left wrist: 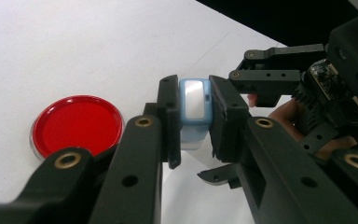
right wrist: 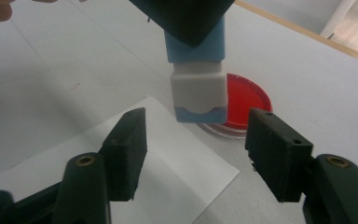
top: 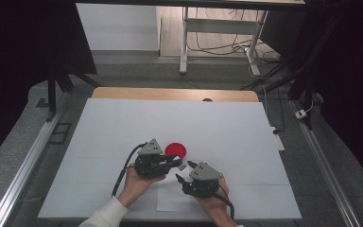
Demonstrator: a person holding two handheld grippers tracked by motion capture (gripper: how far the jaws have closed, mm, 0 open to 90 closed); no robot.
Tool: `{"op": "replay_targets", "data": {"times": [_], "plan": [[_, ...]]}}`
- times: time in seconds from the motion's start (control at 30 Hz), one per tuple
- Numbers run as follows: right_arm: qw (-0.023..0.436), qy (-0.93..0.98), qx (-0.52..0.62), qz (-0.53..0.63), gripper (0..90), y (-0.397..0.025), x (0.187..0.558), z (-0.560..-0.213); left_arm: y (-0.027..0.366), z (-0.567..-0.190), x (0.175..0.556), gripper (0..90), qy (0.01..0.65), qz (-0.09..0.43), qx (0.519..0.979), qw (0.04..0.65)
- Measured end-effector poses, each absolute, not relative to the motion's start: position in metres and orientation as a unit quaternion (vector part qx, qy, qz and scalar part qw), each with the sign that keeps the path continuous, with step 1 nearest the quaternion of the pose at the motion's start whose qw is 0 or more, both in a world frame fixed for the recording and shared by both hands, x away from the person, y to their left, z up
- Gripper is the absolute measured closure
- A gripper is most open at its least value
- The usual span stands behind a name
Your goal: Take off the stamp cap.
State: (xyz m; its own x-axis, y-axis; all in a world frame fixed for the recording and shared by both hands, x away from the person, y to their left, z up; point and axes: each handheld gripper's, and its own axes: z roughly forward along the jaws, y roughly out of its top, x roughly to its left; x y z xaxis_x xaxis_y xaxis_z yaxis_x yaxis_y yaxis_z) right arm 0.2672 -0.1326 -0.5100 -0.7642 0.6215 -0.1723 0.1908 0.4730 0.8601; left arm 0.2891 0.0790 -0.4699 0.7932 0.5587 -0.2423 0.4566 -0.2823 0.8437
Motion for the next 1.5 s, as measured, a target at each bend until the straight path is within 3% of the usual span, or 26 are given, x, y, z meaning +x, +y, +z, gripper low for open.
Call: {"op": "replay_targets", "data": {"times": [0.77,1.5], "plan": [[0.258,0.830,0.237,0.434,59.3,-0.125,0.268,-0.511,0.078,-0.471,0.289,75.3,0.316,0.048,0.802,0.505],[0.274,0.834,0.232,0.418,63.6,-0.122,0.267,-0.512,0.077,-0.472,0.289,75.3,0.317,0.050,0.804,0.501]]}}
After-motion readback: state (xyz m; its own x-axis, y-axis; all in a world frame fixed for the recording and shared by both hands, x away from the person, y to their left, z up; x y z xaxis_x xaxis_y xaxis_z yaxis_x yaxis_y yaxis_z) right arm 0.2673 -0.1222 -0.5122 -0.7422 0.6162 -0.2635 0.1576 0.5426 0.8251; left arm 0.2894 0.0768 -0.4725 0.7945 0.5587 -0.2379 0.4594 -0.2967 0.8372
